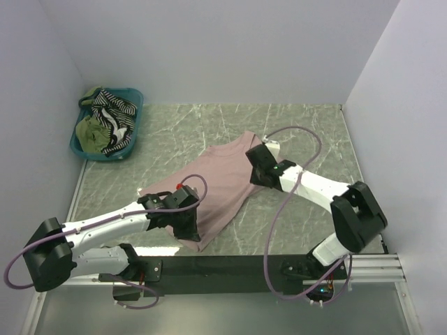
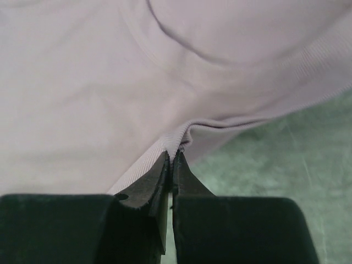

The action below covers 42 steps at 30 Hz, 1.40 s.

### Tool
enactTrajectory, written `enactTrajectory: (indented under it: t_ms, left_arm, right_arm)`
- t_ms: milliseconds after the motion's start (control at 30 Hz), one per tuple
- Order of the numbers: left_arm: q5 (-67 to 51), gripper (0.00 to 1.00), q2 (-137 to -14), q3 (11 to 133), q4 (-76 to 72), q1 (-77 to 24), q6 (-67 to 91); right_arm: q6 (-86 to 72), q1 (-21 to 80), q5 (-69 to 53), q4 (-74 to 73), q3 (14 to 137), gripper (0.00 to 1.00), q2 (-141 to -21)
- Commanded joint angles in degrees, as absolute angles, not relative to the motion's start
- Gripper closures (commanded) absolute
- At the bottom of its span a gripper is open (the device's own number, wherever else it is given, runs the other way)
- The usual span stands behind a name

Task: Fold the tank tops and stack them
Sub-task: Flatten the tank top out

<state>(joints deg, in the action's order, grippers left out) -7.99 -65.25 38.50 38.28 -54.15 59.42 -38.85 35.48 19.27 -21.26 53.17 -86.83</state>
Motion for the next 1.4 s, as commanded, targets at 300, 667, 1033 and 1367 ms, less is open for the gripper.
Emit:
enactTrajectory:
  t_ms: [300,667,1033,1367]
  left_arm:
    - [-14.7,0.99,-63.9,36.7,36.4,-44.6,50.0]
    - [-28.1,0.99,-62.1,38.7,44.0,-46.8,41.1]
    - [-23.9,0.99,-67.4,41.7,50.6,-55.5,37.6]
    - [-23.8,0.99,-71.4,43.7,49.0,-56.9,36.0]
  right_arm:
    - [-35.9,35.7,21.6,-23.3,64.7,1.0,-96.2]
    - [-36.9,37.3,20.1,-25.3,52.0,1.0,-86.4]
    - [-43.1,38.8,18.1,-23.8,38.5,1.0,-77.0]
    - [-41.2,38.7,20.2,-27.0,43.4,1.0,-79.8]
